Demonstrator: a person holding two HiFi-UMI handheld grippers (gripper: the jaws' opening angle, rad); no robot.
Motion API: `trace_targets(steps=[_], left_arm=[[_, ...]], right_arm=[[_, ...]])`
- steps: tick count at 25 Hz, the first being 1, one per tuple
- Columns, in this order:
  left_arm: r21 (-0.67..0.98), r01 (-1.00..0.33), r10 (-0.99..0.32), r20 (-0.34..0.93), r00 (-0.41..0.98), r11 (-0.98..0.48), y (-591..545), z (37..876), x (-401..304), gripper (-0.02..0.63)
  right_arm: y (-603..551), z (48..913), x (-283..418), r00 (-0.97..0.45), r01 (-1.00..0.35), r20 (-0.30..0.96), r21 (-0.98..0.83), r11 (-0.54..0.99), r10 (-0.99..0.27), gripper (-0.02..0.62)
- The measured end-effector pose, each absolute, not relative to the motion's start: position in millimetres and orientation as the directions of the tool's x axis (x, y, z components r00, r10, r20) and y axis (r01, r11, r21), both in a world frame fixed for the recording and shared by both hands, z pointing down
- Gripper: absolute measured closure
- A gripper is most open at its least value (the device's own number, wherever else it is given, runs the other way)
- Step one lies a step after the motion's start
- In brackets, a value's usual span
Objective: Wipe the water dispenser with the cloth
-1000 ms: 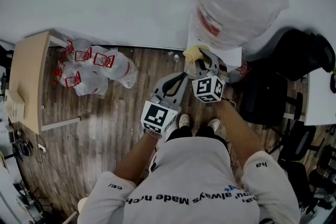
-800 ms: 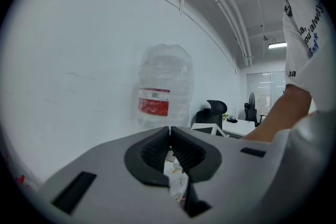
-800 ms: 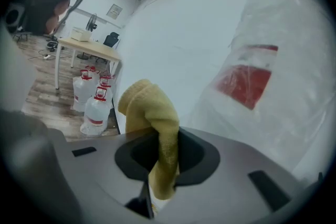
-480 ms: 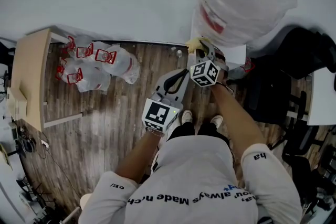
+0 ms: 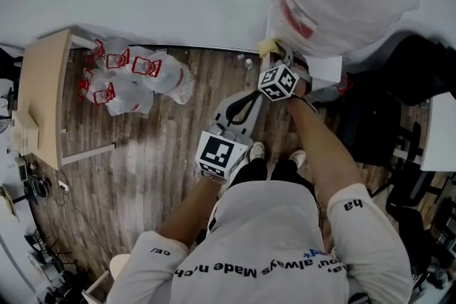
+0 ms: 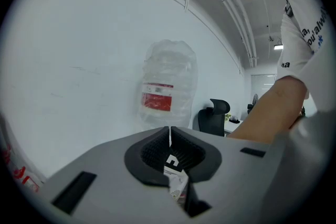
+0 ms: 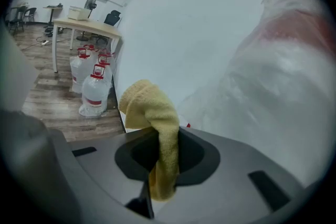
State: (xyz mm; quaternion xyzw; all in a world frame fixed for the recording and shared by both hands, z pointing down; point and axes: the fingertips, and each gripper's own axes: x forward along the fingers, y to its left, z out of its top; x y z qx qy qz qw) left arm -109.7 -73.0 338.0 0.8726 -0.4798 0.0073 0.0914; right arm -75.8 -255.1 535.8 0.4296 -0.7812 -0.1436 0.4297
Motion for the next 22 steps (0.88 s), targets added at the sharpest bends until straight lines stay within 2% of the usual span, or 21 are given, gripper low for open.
trace_targets(steps=[6, 22], left_arm=[[0.162, -0.845, -0.841, 0.112, 0.530, -0.510, -69, 345, -112, 0.578], [0.182, -0.844, -0.838, 0.134, 0.529, -0.504, -55, 352, -119, 0.578]], right_arm=[[-257, 566, -67, -0.212, -0.531, 0.617, 0.578, 0.619, -0.758, 0.534], [-247, 576, -73, -0.220, -0.525, 0.700, 0.502, 0.687, -0.679, 0.542]])
